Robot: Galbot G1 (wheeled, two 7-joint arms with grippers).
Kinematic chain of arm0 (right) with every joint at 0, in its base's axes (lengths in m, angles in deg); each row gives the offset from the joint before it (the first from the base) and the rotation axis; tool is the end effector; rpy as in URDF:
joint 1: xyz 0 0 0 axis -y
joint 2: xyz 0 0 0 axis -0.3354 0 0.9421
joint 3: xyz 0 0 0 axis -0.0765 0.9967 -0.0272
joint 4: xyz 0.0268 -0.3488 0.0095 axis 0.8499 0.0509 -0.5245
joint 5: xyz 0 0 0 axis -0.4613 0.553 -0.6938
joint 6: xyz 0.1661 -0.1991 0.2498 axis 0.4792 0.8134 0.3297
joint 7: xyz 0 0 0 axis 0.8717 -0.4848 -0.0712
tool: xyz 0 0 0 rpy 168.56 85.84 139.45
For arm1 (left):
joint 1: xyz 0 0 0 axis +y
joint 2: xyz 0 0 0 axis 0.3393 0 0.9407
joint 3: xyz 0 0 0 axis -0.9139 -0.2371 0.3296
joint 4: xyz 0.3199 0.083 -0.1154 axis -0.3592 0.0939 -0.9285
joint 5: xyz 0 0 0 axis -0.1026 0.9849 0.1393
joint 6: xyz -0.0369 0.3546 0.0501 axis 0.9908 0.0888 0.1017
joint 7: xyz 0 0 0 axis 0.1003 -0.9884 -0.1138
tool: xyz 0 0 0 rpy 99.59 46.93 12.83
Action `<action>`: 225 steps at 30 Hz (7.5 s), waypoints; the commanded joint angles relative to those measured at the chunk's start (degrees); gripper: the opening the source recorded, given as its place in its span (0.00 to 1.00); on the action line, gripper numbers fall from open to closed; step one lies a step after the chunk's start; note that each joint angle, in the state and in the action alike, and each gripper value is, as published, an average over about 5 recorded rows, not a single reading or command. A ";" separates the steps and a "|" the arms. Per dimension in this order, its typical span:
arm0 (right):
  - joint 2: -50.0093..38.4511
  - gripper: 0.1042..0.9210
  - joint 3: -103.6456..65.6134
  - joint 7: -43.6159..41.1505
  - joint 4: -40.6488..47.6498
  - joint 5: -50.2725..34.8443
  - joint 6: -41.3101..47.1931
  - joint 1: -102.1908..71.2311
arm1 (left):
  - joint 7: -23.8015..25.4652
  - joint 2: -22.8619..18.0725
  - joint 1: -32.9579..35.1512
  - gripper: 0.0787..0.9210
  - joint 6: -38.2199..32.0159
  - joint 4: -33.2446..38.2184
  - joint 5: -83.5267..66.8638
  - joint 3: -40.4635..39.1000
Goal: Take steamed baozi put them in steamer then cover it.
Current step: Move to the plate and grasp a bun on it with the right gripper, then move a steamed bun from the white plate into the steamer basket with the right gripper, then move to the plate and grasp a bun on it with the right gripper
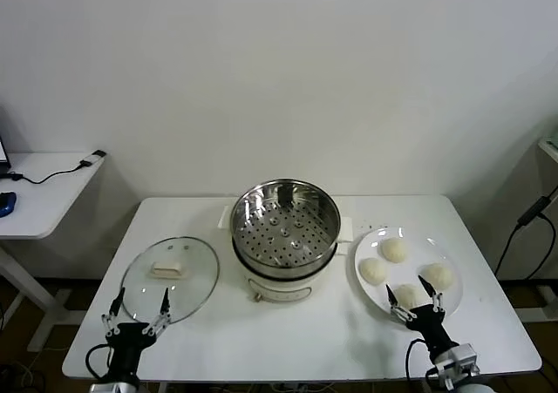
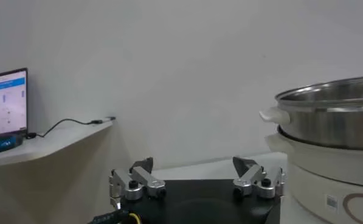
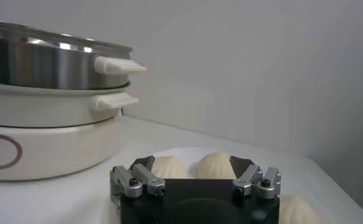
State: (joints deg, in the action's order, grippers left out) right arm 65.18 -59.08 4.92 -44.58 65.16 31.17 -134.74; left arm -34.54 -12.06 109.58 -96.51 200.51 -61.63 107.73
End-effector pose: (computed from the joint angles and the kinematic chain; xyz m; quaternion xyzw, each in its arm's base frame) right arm 0.2061 -0.1508 -0.3934 0.0971 -0.9859 0.1029 0.0892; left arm 0.1235 0.0739 -0.3483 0.0536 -0.9931 -0.0922 0.0498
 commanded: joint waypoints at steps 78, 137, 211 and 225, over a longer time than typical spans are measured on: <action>-11.20 0.82 84.62 -52.27 61.60 19.49 8.65 88.79 | -5.28 2.72 -0.62 0.88 0.74 -1.32 3.41 -1.11; 12.06 0.76 102.31 -48.95 43.71 47.93 -33.43 106.70 | -5.96 1.66 -0.19 0.88 1.49 -0.73 3.00 -0.92; -26.08 0.88 101.84 -45.86 33.88 -4.46 22.96 90.91 | -6.08 1.33 1.22 0.88 1.58 0.56 4.53 -0.78; -21.59 0.88 100.44 -46.36 38.87 -4.53 22.15 90.42 | -6.11 1.40 1.54 0.88 1.25 -0.32 4.59 -0.60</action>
State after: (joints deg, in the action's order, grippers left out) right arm 41.26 43.28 -41.18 -8.71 59.88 52.79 -41.33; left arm -40.67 -10.75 111.06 -95.21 200.35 -57.14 107.17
